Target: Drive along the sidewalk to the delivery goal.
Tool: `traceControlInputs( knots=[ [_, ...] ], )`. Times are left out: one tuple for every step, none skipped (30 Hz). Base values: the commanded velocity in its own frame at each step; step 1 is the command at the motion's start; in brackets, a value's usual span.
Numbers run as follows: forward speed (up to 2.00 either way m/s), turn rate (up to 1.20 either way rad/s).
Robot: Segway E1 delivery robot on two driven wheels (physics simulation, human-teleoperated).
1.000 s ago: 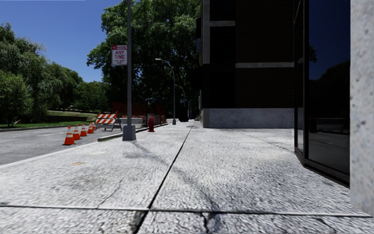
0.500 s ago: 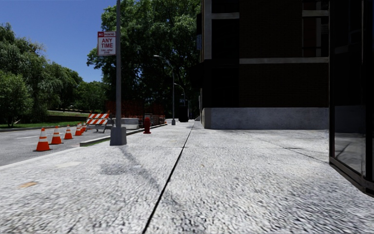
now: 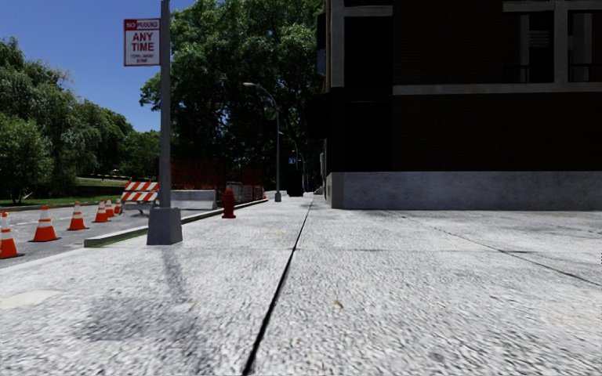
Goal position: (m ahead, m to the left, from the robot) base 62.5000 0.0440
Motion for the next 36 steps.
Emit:
traceControlInputs(
  knots=[
    [2.0,0.0],
    [2.0,0.0],
    [2.0,0.0],
    [2.0,0.0],
    [2.0,0.0],
    [2.0,0.0],
    [2.0,0.0],
    [2.0,0.0],
    [2.0,0.0],
    [2.0,0.0],
    [2.0,0.0],
    [2.0,0.0],
    [2.0,0.0],
    [2.0,0.0],
    [2.0,0.0],
    [2.0,0.0],
    [2.0,0.0],
    [2.0,0.0],
    [2.0,0.0],
    [2.0,0.0],
    [2.0,0.0],
    [2.0,0.0],
    [2.0,0.0],
    [2.0,0.0],
    [2.0,0.0],
    [2.0,0.0],
    [2.0,0.0],
    [2.0,0.0],
    [2.0,0.0],
    [2.0,0.0],
    [2.0,0.0],
    [2.0,0.0],
    [2.0,0.0],
    [2.0,0.0],
    [2.0,0.0],
    [2.0,0.0]
  ],
)
